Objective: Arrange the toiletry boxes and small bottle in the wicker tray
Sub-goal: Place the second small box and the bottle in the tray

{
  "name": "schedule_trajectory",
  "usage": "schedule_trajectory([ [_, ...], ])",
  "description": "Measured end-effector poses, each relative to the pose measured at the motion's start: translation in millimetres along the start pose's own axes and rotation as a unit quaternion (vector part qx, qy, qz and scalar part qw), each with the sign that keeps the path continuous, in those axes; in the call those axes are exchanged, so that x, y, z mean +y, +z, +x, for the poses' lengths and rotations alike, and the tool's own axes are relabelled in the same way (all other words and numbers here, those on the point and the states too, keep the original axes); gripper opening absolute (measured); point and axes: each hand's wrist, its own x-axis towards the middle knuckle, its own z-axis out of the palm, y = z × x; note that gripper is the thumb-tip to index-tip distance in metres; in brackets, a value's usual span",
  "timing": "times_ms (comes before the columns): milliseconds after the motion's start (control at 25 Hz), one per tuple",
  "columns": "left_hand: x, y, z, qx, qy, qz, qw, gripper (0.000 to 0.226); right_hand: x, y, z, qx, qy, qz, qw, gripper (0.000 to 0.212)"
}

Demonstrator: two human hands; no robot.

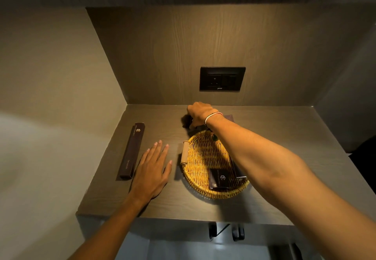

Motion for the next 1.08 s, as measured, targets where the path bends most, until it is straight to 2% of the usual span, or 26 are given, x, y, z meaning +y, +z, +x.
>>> schedule_trajectory([
  [80, 0, -2, -1, -0.001, 0.000, 0.001, 1.000, 0.062, 0, -7, -9, 0.016, -0.010, -0.011, 1.000, 0.055],
  [240, 0, -4, -2, 0.007, 0.005, -0.005, 1.000, 0.063, 1, -39, -38, 0.105, -0.032, -0.008, 0.994, 0.060],
  [320, 1, -3, -2, 0.012, 0.008, -0.003, 1.000, 0.063, 1, -57, -56, 0.114, -0.040, -0.015, 0.993, 0.066],
  [480, 2, -4, -3, 0.013, 0.010, -0.002, 1.000, 0.064, 0, -81, -95, 0.018, -0.060, -0.028, 0.998, 0.061],
  [600, 2, -4, -3, 0.010, 0.008, -0.003, 1.000, 0.064, -8, -72, -119, -0.052, -0.076, -0.077, 0.993, 0.049],
  [760, 0, -3, -4, 0.007, 0.007, -0.001, 1.000, 0.064, -17, -33, -130, -0.112, -0.066, -0.141, 0.981, 0.060],
  [1080, 0, -2, -3, 0.002, 0.007, -0.001, 1.000, 0.065, -8, 2, -137, -0.095, -0.088, -0.138, 0.982, 0.067],
])
